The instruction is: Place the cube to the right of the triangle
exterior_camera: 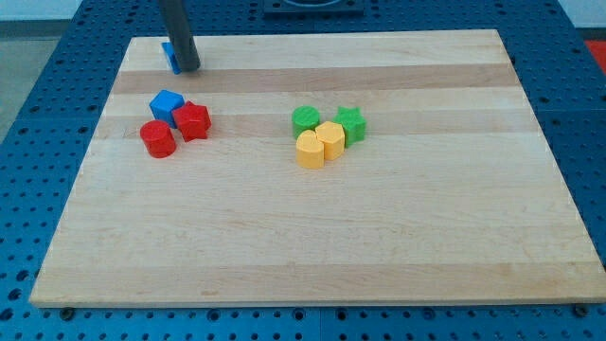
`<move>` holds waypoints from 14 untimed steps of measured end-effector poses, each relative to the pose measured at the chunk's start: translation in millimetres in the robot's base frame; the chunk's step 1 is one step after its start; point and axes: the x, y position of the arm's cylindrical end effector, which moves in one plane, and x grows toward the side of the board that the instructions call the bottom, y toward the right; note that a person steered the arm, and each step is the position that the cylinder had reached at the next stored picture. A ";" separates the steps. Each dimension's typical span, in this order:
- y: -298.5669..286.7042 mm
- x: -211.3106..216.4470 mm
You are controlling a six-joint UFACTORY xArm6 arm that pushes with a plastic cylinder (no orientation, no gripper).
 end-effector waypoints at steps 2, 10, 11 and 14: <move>-8.7 9.1; -17.8 118.3; 10.8 116.7; 37.6 80.8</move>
